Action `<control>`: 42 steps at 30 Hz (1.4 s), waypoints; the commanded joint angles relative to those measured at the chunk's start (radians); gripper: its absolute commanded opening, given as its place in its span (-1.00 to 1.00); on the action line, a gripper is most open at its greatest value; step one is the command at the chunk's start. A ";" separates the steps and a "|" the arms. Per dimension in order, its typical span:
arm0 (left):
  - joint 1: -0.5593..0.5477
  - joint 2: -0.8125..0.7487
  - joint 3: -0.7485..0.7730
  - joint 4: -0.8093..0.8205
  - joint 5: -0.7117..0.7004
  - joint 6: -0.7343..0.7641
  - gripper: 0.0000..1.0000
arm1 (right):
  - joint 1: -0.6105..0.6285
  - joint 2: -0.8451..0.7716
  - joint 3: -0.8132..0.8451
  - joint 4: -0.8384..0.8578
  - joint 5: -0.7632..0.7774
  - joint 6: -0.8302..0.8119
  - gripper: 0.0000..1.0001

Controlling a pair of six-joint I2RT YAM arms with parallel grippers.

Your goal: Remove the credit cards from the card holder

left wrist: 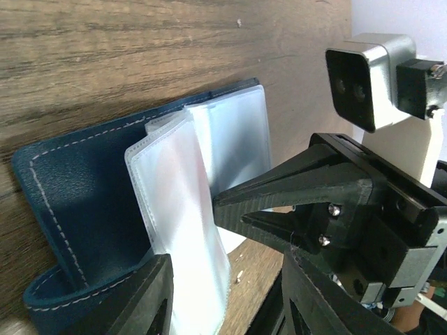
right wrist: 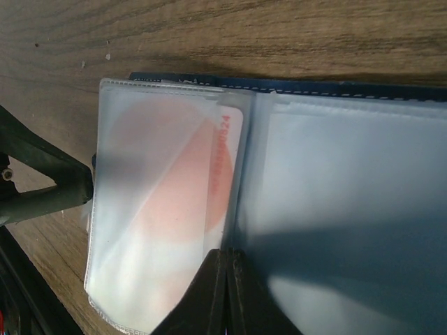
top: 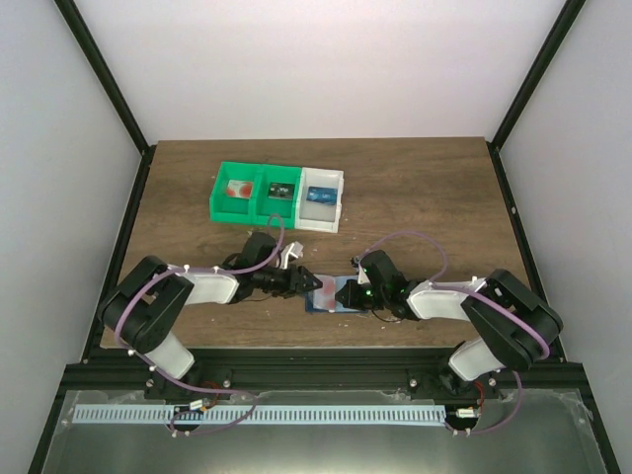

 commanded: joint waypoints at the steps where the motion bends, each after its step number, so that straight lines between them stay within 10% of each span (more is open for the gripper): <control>1: -0.005 -0.033 0.017 -0.055 -0.048 0.049 -0.09 | 0.006 -0.004 -0.006 0.003 0.015 0.002 -0.97; 21: -0.023 -0.047 0.024 -0.129 -0.106 0.088 -0.34 | 0.006 -0.019 -0.005 -0.002 0.018 -0.006 -0.96; 32: -0.034 -0.049 0.035 -0.100 -0.104 0.072 -1.00 | 0.006 -0.035 -0.011 0.006 0.023 -0.003 -0.96; 42: -0.063 -0.034 0.045 -0.023 -0.048 0.005 -1.00 | 0.006 -0.077 -0.029 0.028 0.043 0.014 -0.74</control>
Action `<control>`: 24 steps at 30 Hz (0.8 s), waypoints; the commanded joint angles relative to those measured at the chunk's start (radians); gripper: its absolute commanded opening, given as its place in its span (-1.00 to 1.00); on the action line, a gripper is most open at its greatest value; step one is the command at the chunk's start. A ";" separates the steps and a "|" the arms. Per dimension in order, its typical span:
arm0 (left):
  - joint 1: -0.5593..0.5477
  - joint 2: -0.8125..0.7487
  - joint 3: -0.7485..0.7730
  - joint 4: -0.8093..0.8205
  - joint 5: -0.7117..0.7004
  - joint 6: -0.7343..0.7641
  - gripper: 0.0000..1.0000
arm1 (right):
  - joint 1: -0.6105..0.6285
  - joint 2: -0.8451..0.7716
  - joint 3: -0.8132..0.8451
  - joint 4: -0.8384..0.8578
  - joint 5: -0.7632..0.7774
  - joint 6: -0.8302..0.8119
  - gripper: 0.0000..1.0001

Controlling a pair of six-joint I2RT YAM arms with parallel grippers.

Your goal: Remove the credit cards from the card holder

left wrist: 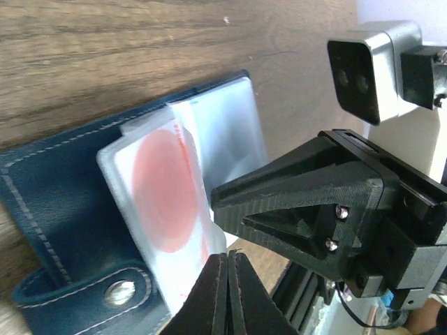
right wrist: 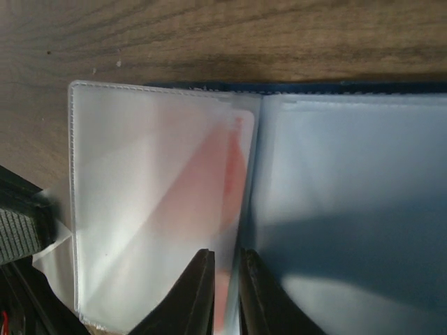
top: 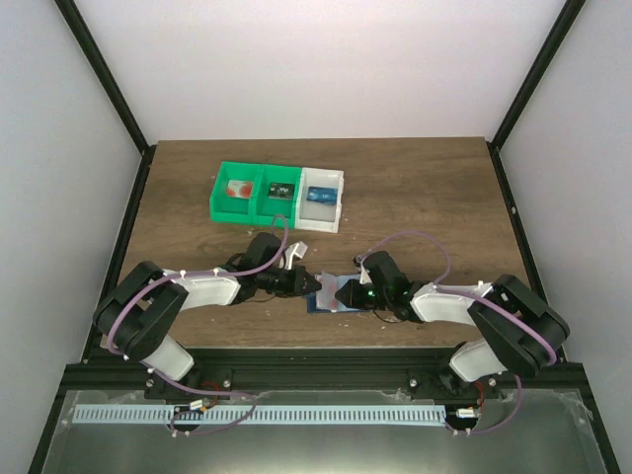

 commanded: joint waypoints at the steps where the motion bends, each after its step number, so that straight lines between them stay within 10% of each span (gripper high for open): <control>1: -0.022 0.013 0.028 0.069 0.036 -0.038 -1.00 | 0.005 -0.057 -0.018 0.022 0.039 0.013 -0.72; 24: -0.078 0.173 0.139 0.240 0.153 -0.148 -0.67 | 0.006 -0.592 -0.147 -0.144 0.303 0.037 -0.14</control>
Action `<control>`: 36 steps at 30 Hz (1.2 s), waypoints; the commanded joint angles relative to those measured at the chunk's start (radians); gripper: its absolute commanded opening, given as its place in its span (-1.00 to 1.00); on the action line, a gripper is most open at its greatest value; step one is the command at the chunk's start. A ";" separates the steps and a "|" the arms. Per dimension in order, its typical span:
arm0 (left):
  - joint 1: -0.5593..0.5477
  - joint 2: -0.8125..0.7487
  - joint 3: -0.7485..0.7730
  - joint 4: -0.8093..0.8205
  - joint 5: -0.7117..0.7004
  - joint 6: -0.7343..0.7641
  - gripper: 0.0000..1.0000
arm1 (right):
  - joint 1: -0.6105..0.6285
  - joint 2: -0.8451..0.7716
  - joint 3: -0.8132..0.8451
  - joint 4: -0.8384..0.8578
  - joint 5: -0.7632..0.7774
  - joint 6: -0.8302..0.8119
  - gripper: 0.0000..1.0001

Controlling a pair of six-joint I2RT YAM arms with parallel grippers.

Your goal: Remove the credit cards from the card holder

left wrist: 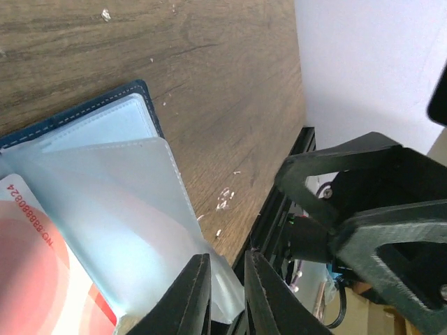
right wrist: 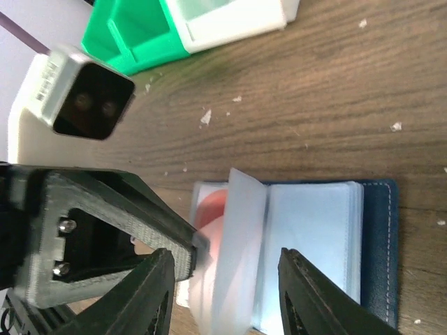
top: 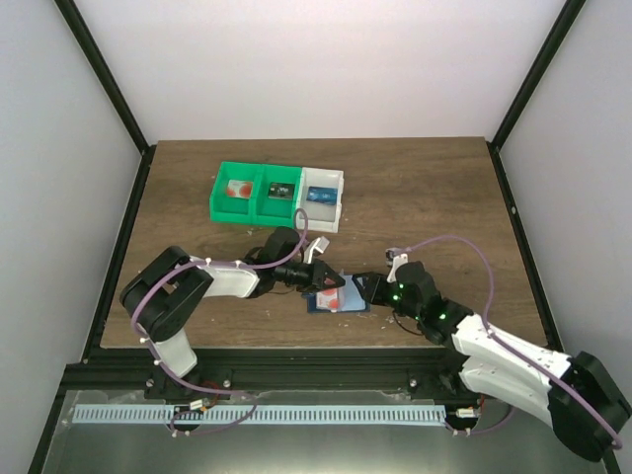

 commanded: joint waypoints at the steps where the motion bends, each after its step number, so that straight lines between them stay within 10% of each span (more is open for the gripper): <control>1: -0.004 0.000 0.008 0.049 0.034 -0.008 -0.65 | 0.006 -0.070 -0.001 -0.045 0.046 -0.016 -0.14; 14: 0.028 -0.058 -0.017 0.011 0.006 0.043 -0.45 | 0.006 -0.060 0.020 -0.025 -0.022 -0.046 -0.14; 36: 0.136 -0.029 -0.162 -0.041 -0.021 0.174 -0.83 | 0.001 0.443 0.153 0.180 -0.347 -0.060 -0.40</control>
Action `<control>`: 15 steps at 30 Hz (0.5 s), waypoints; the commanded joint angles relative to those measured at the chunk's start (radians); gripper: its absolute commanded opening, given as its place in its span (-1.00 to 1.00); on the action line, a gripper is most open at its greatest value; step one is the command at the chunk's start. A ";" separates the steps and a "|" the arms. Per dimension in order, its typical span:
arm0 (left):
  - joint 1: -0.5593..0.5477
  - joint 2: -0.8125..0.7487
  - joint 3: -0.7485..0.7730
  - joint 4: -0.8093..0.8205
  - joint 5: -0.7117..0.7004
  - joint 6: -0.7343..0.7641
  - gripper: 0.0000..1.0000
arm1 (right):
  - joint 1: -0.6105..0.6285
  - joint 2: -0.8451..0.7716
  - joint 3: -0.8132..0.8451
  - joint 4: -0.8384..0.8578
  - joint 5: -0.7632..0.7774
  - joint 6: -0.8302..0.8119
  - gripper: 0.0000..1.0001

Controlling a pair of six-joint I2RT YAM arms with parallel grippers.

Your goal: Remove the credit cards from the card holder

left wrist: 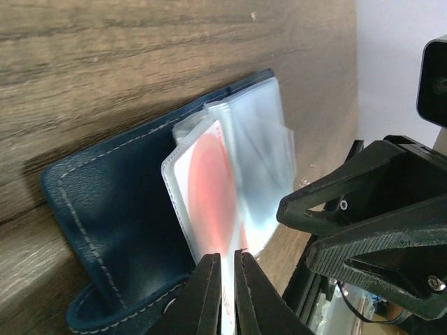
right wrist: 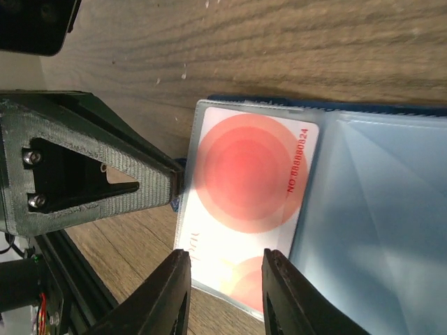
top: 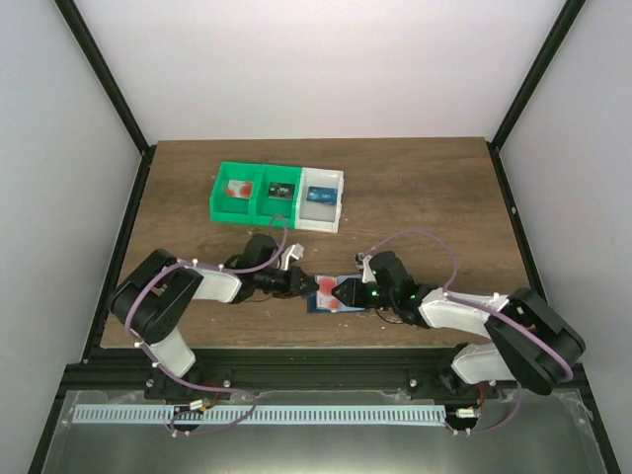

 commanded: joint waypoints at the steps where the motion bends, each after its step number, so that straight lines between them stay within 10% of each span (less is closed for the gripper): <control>1: 0.007 0.035 -0.004 -0.015 -0.010 0.062 -0.83 | 0.001 0.078 0.062 0.054 -0.090 -0.002 -0.41; 15: 0.008 0.094 0.002 -0.039 -0.019 0.097 -0.89 | -0.021 0.128 0.056 0.014 -0.013 0.031 -0.38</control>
